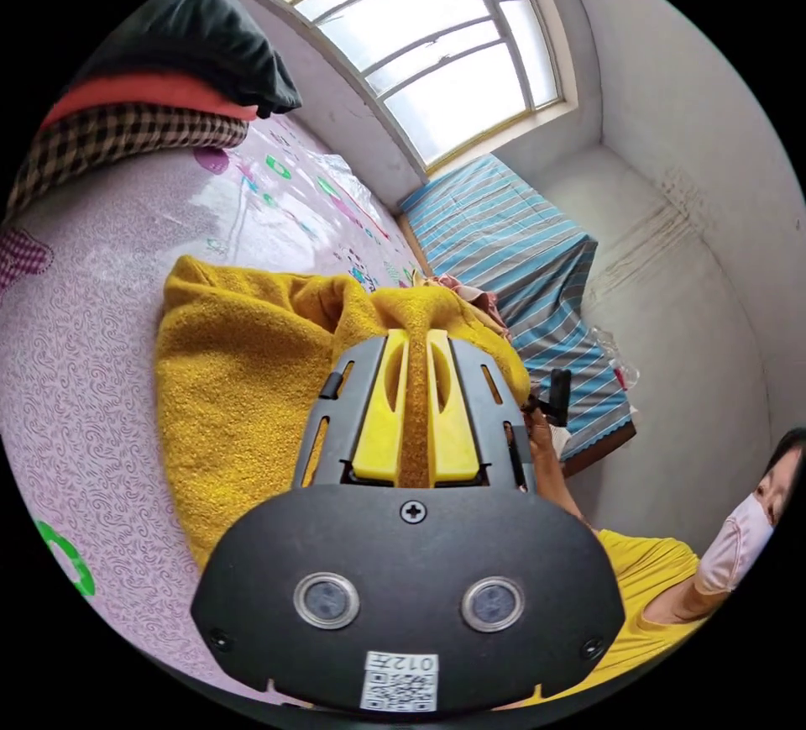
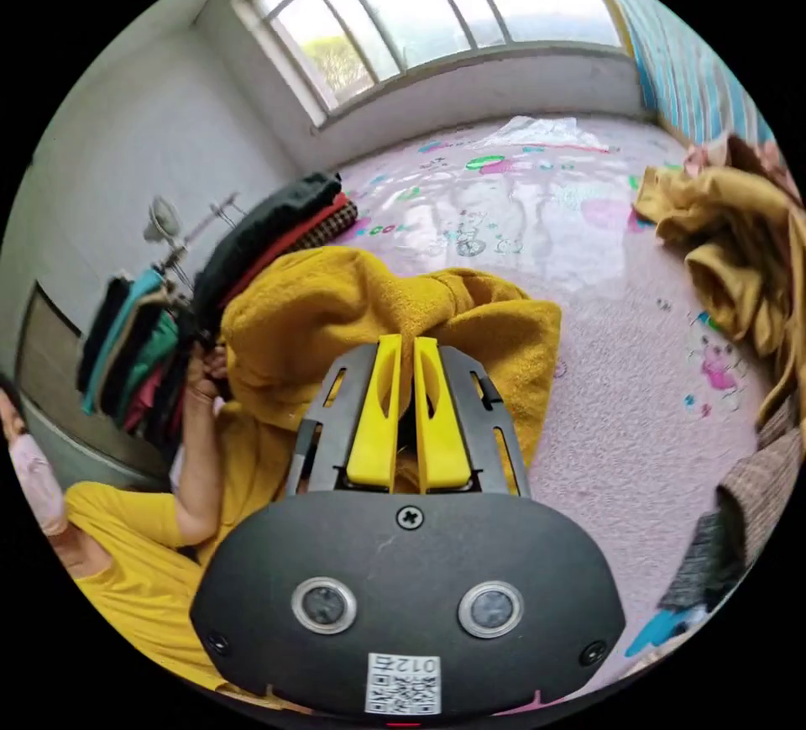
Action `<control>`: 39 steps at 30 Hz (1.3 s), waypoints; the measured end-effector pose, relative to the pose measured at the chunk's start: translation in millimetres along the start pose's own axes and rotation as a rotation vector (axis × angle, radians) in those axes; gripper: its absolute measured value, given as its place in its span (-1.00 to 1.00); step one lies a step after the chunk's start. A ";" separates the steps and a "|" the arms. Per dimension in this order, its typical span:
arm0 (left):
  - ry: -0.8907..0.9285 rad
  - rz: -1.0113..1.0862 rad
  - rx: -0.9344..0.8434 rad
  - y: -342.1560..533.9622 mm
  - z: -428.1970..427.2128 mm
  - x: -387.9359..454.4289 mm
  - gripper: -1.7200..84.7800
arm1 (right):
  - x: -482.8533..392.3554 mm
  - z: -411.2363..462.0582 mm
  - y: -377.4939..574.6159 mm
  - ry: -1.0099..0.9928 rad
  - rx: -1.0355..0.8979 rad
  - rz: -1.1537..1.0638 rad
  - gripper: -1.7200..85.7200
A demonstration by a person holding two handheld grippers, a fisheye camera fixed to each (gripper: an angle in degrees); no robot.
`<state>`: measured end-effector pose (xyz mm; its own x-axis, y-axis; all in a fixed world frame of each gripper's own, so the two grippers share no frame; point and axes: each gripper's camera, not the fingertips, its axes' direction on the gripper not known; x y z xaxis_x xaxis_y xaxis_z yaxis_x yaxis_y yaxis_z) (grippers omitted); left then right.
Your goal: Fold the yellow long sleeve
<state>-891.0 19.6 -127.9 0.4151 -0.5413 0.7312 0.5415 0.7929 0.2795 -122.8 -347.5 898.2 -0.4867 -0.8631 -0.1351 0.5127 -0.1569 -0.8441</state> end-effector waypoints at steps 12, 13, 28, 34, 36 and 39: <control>-0.027 0.029 -0.121 -23.2 -8.9 -3.9 -0.90 | -52.6 -4.7 52.3 0.183 0.110 -0.109 -0.75; -0.035 0.033 -0.123 -24.3 -9.8 -1.6 -0.90 | -86.9 -9.4 58.6 0.195 0.159 -0.238 -0.72; -0.055 0.038 -0.119 -16.7 -8.1 25.9 -0.91 | -306.8 114.6 114.9 0.603 -0.075 -1.049 -0.87; -0.071 0.452 0.065 12.3 -54.1 120.9 -0.94 | -297.2 88.0 79.1 0.374 -0.052 -0.840 -0.90; 0.045 0.592 -0.068 19.7 -38.6 146.0 -0.95 | -298.1 87.1 78.9 0.360 -0.056 -0.841 -0.91; -0.242 0.676 -0.335 33.6 21.9 173.7 -0.95 | -300.4 84.4 81.2 0.342 -0.053 -0.835 -0.91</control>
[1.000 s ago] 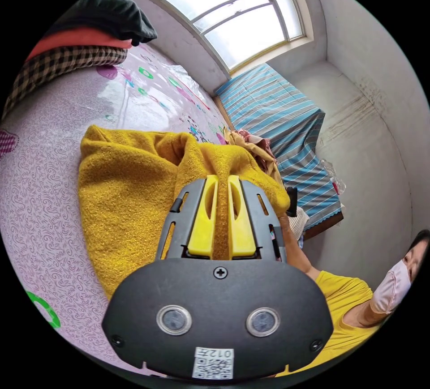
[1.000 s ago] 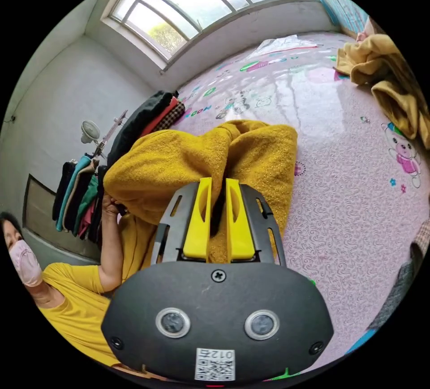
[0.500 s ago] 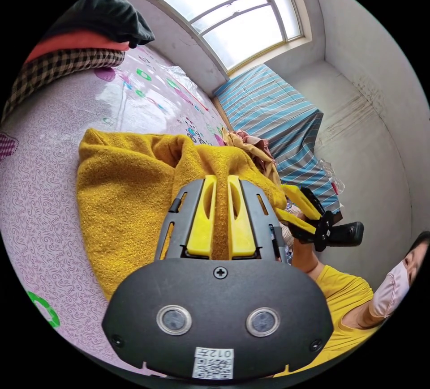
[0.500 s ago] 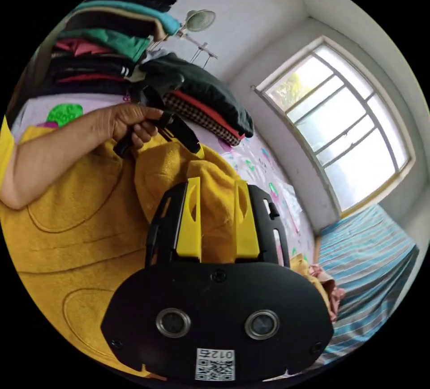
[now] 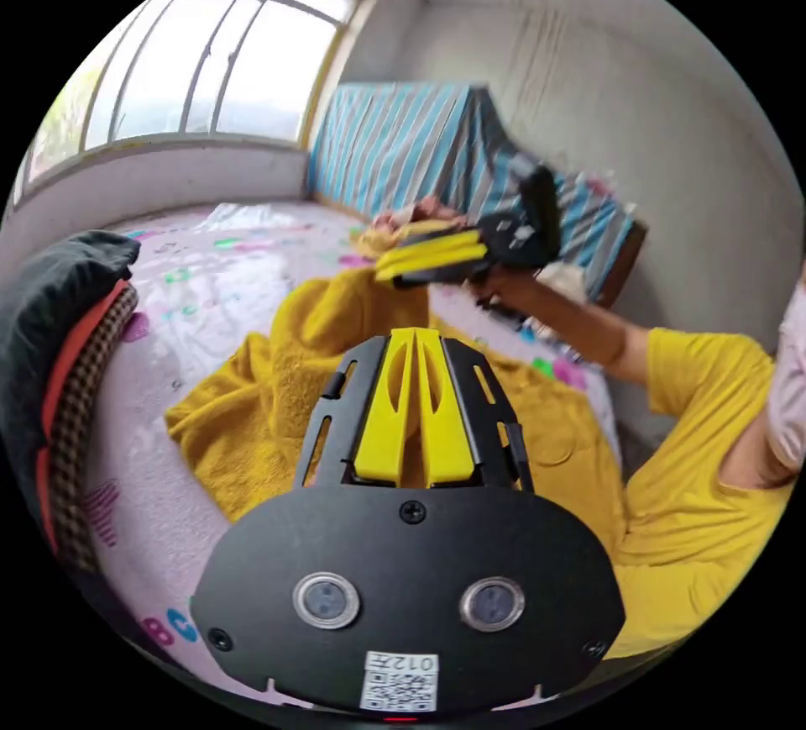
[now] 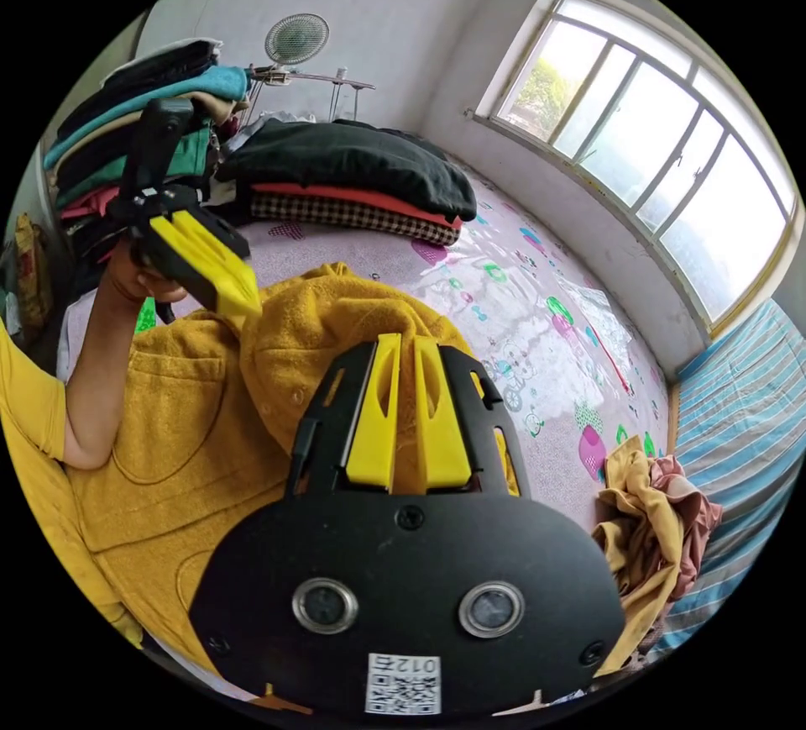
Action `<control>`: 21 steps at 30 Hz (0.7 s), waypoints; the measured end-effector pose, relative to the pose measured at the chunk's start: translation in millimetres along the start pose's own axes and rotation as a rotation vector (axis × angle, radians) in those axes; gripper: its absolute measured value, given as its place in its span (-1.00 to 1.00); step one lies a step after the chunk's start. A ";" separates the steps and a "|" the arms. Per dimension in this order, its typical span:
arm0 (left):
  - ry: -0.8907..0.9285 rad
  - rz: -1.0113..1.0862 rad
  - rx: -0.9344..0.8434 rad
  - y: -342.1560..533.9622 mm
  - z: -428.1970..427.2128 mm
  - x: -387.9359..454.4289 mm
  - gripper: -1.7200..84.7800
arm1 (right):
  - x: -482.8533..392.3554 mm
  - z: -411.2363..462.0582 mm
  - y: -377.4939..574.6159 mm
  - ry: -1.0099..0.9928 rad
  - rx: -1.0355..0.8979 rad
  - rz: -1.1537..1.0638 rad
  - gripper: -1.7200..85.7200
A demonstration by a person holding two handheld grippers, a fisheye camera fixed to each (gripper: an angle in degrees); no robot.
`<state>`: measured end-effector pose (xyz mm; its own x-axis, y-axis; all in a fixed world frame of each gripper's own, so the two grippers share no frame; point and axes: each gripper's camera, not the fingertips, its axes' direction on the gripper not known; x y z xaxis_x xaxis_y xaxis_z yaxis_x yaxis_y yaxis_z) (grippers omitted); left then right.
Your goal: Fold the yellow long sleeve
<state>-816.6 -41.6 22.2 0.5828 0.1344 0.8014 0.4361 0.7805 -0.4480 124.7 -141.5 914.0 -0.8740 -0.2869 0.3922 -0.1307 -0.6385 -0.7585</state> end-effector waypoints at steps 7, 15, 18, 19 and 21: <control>0.052 -0.090 -0.230 -19.4 106.2 -0.6 -0.96 | -12.9 -8.8 10.3 -0.078 0.037 0.006 -0.92; -0.187 -0.249 -0.227 -22.7 120.3 1.1 -0.97 | -73.8 6.0 61.3 -0.139 0.122 -0.086 -0.92; -0.135 -0.191 -0.407 -12.0 141.8 2.2 -0.97 | -85.4 17.0 72.3 -0.139 0.065 -0.132 -0.92; -0.115 -0.188 -0.397 -9.7 132.1 3.8 -0.97 | -87.0 13.6 76.8 -0.116 0.092 -0.131 -0.92; -0.150 -0.165 -0.381 -4.0 111.8 10.9 -0.96 | -86.0 5.2 80.5 -0.084 0.119 -0.131 -0.92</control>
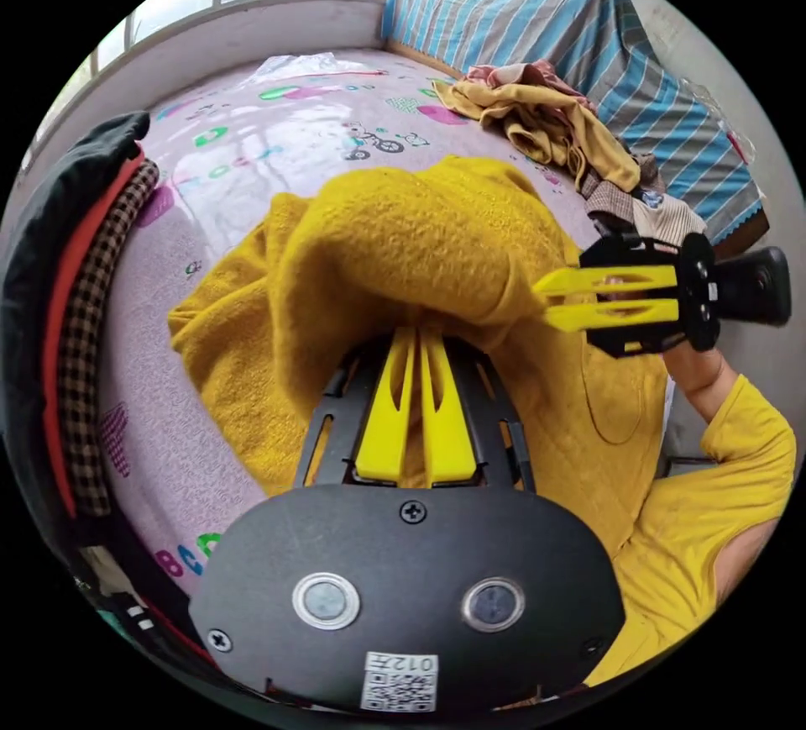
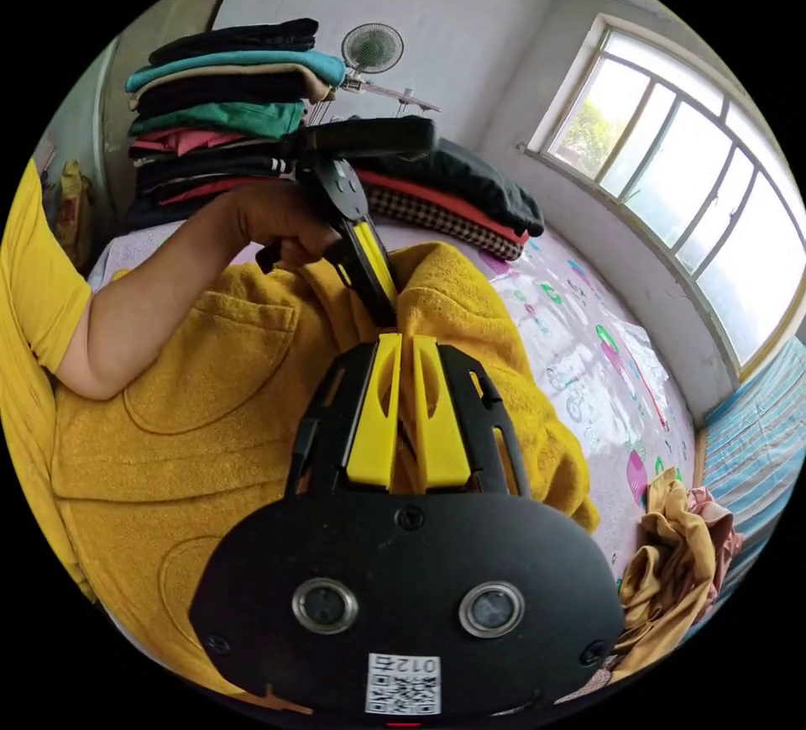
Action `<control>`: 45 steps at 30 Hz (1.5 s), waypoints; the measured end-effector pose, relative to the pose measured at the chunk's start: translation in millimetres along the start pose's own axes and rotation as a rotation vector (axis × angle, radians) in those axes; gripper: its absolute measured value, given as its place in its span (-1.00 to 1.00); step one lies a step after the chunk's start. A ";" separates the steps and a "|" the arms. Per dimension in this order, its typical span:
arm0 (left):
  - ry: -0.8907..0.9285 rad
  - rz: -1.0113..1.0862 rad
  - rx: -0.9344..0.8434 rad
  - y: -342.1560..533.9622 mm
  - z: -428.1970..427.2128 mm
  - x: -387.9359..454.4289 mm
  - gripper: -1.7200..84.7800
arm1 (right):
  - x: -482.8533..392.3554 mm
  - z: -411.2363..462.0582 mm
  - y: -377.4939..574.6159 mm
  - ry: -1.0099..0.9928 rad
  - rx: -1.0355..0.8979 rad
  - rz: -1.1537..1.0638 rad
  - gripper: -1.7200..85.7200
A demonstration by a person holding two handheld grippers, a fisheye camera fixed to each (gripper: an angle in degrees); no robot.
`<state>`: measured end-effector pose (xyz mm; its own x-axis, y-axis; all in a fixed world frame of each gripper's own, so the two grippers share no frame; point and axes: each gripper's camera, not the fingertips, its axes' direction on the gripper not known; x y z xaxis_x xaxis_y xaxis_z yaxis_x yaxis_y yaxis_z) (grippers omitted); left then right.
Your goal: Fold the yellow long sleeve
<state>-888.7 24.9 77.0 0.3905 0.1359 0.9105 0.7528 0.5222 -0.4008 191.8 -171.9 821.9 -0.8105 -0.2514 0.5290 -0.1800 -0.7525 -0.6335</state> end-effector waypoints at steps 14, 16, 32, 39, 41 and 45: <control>-0.022 0.025 0.272 -20.0 -13.2 39.6 -0.96 | -29.4 10.1 49.4 0.006 -0.141 -0.228 -0.92; -0.064 0.019 0.010 -31.8 33.0 30.7 -0.96 | -30.3 12.8 64.0 0.064 -0.065 -0.179 -0.92; 0.051 -0.047 0.068 -17.2 40.2 -4.7 -0.96 | 159.8 -73.2 113.5 0.147 0.179 0.598 -0.95; 0.084 -0.027 0.063 -12.0 42.6 -11.2 -0.96 | 191.6 9.2 131.5 -0.022 -0.280 0.508 -0.95; 0.085 -0.022 0.062 -11.5 43.8 -12.0 -0.96 | 197.4 1.8 150.1 -0.053 -0.165 0.581 -0.95; 0.059 -0.006 0.057 -10.4 43.8 -10.5 -0.96 | 223.2 -13.6 152.4 -0.112 -0.100 0.650 -0.95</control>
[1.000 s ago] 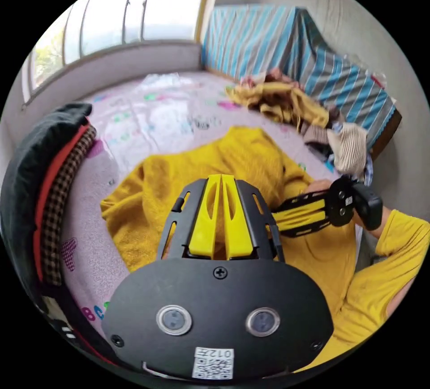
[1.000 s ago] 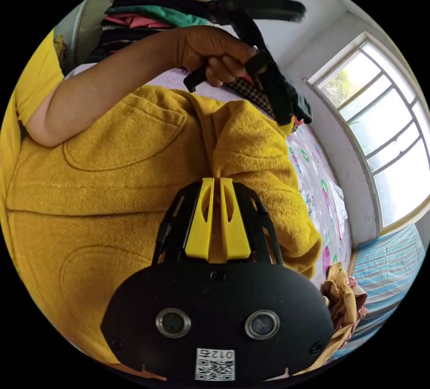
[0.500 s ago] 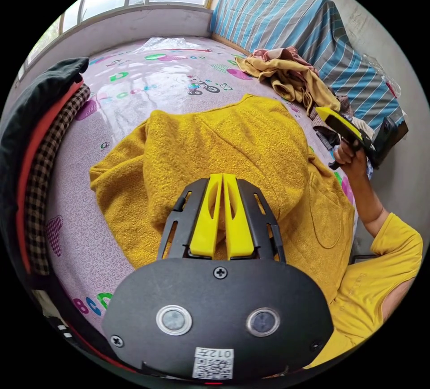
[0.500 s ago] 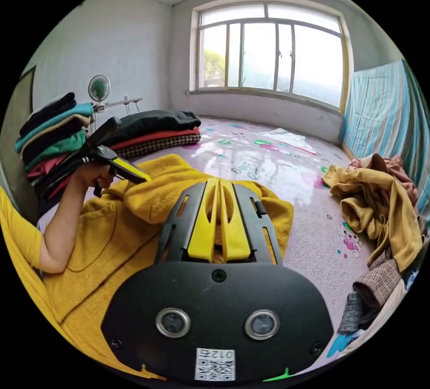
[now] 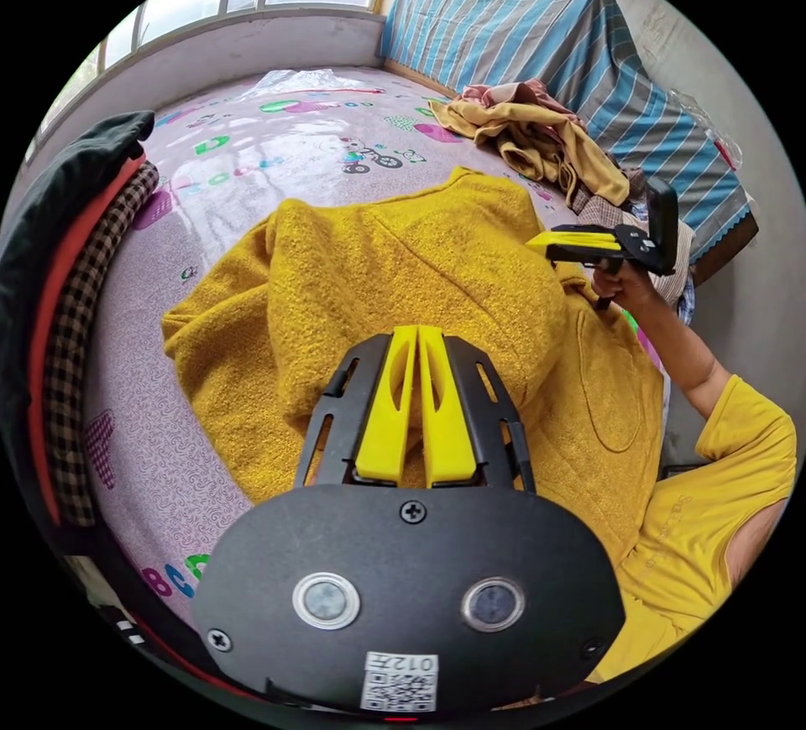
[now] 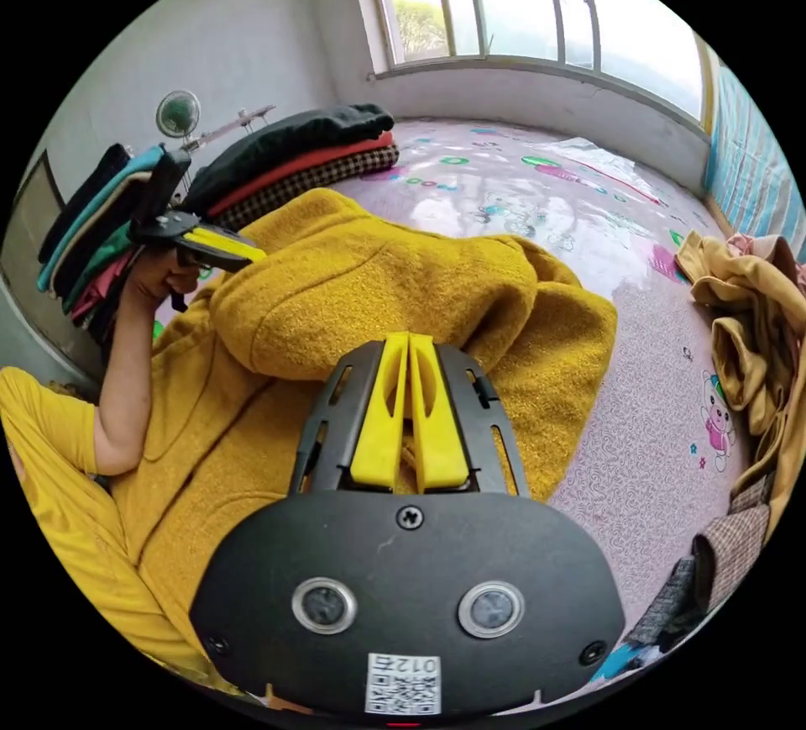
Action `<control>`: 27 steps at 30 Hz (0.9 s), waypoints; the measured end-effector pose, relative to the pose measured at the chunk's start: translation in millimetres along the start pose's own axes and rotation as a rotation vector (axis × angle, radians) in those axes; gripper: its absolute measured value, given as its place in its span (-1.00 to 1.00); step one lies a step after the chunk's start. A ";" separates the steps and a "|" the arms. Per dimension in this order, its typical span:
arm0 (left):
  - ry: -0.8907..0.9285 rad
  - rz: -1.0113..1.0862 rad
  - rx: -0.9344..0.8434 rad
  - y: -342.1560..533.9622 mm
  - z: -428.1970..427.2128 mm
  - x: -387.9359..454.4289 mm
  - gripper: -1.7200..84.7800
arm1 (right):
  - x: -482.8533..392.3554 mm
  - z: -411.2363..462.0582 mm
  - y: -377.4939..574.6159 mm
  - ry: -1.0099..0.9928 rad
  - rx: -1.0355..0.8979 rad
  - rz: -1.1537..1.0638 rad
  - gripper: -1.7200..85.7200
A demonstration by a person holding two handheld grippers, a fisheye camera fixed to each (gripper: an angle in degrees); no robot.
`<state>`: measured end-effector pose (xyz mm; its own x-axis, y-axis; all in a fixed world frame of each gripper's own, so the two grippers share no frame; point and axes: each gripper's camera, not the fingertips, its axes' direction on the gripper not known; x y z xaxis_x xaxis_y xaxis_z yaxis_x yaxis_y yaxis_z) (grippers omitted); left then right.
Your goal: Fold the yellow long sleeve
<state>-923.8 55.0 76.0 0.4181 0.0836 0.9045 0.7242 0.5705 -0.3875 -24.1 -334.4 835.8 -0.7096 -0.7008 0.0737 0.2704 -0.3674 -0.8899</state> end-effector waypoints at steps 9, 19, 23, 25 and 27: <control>0.003 -0.001 0.005 5.0 -2.5 -3.7 -0.96 | 52.9 -3.4 -40.0 0.035 0.069 0.125 -0.95; -0.007 0.009 0.007 10.3 -6.9 -1.0 -0.96 | 26.6 -33.3 -71.3 0.093 0.278 0.133 -0.94; -0.019 0.013 0.003 12.2 -8.9 2.0 -0.96 | -44.4 -0.3 -147.9 0.046 0.144 -0.139 -0.94; -0.027 0.021 0.006 14.5 -10.6 4.3 -0.96 | -69.5 51.3 -195.6 0.075 -0.023 -0.151 -0.94; -0.025 0.029 0.010 16.7 -11.9 5.6 -0.96 | -77.5 94.3 -221.6 0.044 -0.168 -0.137 -0.94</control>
<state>-902.8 55.2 72.4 0.4254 0.1204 0.8970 0.7062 0.5756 -0.4122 32.3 -256.4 1069.7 -0.7607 -0.6229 0.1826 0.0597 -0.3472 -0.9359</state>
